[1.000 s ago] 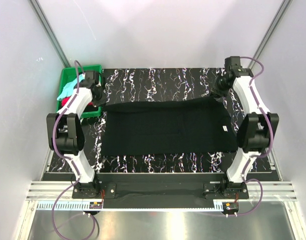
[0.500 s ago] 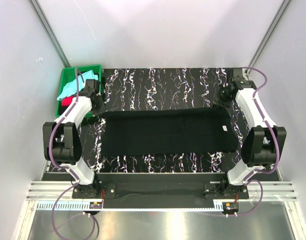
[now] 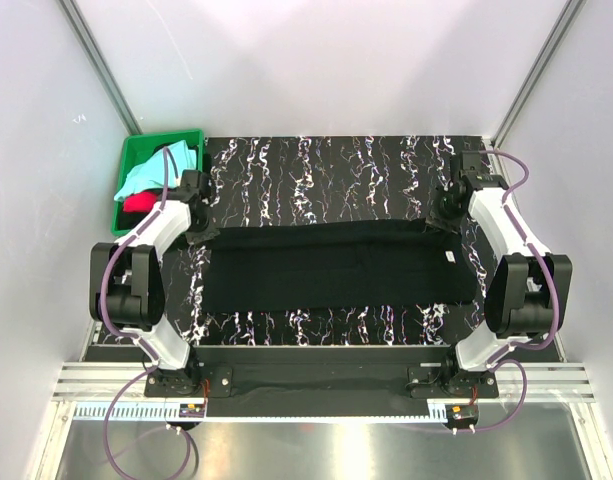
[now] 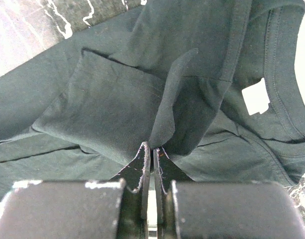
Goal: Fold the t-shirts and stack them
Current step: Fold the tshirt
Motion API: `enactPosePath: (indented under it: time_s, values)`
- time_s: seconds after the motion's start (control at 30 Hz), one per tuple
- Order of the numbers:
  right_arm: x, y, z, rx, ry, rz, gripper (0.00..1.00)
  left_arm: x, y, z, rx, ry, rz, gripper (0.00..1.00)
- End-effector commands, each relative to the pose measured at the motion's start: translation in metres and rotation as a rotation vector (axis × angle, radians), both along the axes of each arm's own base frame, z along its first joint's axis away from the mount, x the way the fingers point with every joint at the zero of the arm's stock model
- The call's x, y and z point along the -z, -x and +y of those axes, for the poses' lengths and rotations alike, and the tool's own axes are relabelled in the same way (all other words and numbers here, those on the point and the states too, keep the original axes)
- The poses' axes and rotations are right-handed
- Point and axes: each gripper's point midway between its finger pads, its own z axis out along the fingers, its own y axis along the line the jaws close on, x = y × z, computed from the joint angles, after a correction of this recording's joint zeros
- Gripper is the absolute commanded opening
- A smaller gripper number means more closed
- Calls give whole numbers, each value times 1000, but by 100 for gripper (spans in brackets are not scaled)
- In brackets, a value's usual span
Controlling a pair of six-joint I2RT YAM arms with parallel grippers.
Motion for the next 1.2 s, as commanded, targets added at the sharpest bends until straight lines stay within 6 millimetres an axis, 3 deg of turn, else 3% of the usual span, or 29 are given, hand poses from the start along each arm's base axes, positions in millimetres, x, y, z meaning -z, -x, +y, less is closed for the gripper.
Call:
enactPosePath:
  time_s: [0.0,0.3,1.0,1.13,1.17]
  values:
    - [-14,-3,-12,10,31,-68,0,-9,-3,8,-1,-60,-43,0]
    - [3,5,-12,2,26,-33,0,-3,6,14,-22,-95,-23,0]
    - [19,10,-23,18,64,13,2,4,29,14,-31,-101,-5,0]
    - [21,19,-29,44,74,31,9,1,34,13,-20,-97,3,17]
    - [21,25,-31,51,73,41,22,-9,34,13,-26,-94,-22,23]
